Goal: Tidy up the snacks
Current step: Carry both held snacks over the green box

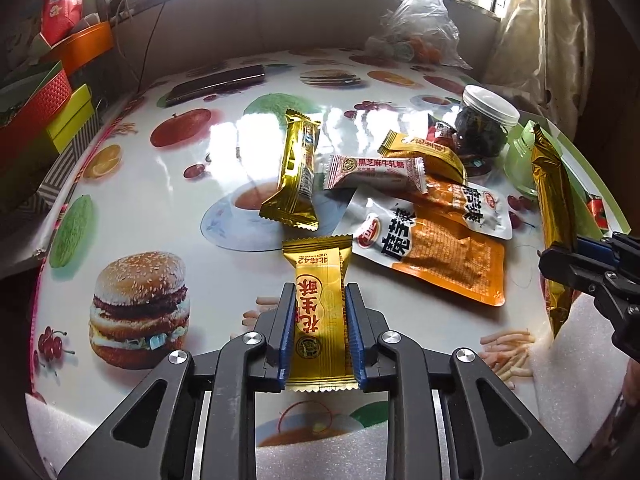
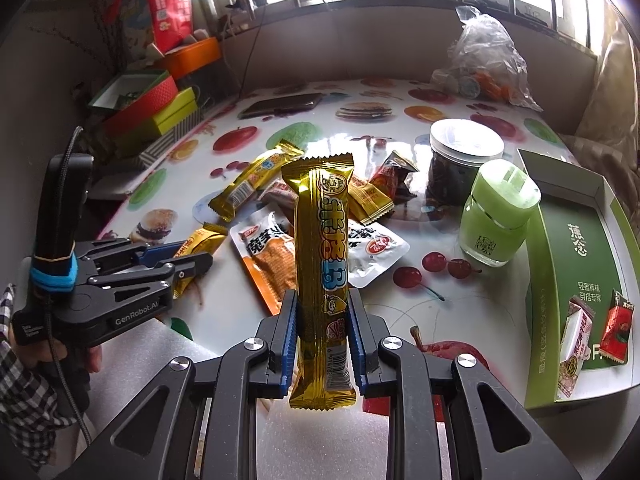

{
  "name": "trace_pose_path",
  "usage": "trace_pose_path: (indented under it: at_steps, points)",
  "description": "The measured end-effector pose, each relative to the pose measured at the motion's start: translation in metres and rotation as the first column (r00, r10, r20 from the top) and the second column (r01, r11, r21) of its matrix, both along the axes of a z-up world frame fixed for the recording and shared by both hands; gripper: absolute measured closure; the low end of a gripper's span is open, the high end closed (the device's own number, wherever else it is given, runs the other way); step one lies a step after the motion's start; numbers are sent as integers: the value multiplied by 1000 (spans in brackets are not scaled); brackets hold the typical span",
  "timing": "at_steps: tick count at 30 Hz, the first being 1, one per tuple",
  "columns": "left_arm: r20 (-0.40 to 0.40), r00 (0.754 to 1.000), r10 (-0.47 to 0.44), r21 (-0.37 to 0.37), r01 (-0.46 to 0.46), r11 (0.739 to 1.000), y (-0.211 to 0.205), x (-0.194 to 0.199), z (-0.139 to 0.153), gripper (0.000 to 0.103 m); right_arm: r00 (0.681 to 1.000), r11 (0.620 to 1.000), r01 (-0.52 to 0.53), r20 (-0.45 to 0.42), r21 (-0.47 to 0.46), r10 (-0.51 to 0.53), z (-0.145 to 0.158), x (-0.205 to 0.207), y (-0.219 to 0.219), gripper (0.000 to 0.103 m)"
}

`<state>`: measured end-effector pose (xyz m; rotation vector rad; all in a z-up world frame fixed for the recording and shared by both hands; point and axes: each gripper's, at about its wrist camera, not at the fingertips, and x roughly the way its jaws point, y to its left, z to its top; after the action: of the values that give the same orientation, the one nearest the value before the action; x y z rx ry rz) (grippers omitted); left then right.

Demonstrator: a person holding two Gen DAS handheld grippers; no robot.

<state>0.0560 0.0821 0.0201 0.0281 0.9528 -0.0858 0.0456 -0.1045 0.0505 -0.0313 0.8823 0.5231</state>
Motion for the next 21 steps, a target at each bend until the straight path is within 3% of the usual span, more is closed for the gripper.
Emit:
trace_pose_path:
  at_steps: [9, 21]
  points:
    - [94, 995, -43, -44, 47, 998, -21, -12, 35, 79, 999, 998, 44, 22, 47, -45, 13, -5, -21, 81]
    - [150, 979, -136, -72, 148, 986, -68, -12, 63, 79, 991, 992, 110, 72, 66, -115, 36, -13, -57, 81]
